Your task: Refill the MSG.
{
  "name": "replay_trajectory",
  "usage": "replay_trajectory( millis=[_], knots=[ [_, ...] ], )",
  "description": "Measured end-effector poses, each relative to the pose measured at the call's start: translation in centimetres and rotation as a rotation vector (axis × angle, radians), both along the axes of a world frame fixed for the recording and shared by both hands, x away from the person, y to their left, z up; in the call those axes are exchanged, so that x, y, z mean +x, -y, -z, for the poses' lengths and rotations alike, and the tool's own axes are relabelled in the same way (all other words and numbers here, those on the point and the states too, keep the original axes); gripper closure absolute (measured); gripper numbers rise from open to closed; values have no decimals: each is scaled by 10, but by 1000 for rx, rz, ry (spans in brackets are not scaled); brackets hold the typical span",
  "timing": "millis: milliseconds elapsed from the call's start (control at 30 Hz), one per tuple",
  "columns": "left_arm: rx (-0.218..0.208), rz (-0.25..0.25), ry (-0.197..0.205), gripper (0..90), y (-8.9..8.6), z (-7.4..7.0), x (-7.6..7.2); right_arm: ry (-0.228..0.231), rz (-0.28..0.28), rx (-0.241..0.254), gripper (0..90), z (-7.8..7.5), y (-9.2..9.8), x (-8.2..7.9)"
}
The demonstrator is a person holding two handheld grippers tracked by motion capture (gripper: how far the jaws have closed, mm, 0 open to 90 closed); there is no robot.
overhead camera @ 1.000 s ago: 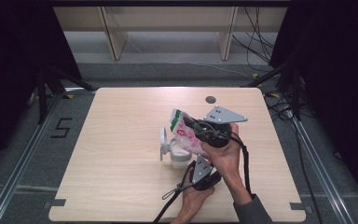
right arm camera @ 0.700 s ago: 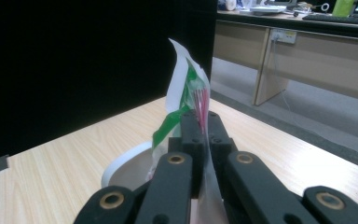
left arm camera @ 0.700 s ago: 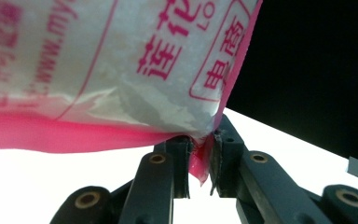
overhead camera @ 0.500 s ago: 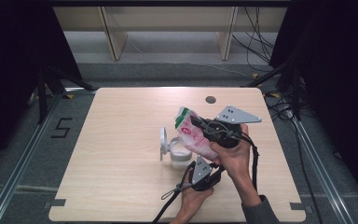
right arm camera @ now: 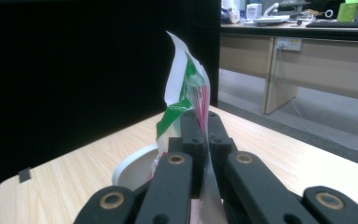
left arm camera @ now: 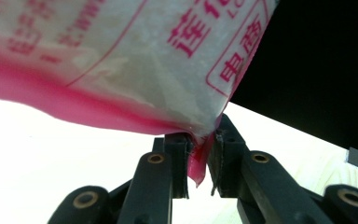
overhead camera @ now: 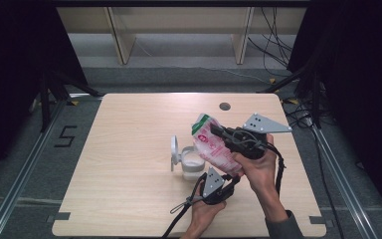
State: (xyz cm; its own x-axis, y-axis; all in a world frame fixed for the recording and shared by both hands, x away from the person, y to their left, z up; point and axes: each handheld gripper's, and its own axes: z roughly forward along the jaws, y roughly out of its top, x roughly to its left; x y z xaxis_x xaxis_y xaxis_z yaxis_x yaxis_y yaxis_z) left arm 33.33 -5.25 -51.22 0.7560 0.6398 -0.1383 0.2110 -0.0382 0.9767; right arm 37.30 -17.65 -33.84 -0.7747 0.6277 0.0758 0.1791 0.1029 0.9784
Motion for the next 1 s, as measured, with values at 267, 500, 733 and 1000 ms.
replay_trajectory(
  millis=[267, 500, 733, 1000],
  knots=[
    [-2, -17, -17, 781, -9, 5, -1, -30, -11, 58, 900, 1, 19, -7],
    [12, -35, -24, 780, -17, 7, -2, -32, -14, 67, 900, 5, 25, -8],
    [26, -53, -20, 778, -27, 7, -5, -48, -43, 129, 900, 10, 32, -11],
    [-2, -46, -37, 764, -28, 0, -11, -64, -38, 236, 900, 13, 44, -11]
  ],
)
